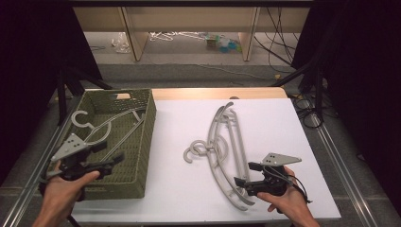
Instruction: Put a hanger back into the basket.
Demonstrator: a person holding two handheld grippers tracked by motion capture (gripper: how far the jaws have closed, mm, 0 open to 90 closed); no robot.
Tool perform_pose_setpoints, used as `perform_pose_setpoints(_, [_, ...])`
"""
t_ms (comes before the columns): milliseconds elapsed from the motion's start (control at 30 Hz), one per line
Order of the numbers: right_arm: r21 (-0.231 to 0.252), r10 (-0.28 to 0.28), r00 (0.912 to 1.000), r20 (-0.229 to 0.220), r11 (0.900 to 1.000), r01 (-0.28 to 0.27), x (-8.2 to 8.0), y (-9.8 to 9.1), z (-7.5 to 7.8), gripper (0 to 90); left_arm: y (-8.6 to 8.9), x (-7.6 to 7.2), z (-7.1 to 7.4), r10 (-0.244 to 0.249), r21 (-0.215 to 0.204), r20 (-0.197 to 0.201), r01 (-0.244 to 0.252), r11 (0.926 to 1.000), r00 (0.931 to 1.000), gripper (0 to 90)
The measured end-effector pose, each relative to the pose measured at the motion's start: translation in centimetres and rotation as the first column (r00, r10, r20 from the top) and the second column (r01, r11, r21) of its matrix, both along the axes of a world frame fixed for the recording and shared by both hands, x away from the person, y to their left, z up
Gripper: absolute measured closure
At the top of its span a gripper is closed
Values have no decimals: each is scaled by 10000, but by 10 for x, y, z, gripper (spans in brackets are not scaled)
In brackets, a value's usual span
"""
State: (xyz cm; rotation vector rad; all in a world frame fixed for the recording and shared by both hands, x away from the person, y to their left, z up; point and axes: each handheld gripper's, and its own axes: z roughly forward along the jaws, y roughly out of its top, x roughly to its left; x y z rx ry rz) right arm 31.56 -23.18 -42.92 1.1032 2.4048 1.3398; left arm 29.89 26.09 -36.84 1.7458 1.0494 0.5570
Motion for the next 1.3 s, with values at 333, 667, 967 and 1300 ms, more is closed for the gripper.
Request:
perform_pose_setpoints(333, [83,-120,9995,303,9999,118,1,4,-3,193,-53,-19,-22,-1674,-283,427,1687,9853,9850,183])
perform_pose_setpoints(667, [-11,-57,9999,159,10000,57,-3,8,-5,193,-83,-37,-47,-2202,-91,582,2211,9752,9737,182])
perform_pose_setpoints(967, [-206,62,9999,148,9998,-59,-3,11,-9,193,-76,-33,-53,-2043,-129,795,2060,9785,9757,181])
perform_pose_setpoints(1300, [-1010,483,9988,-64,9937,-487,4,31,-19,252,-74,-35,-60,-1785,-76,731,1795,9837,9812,181])
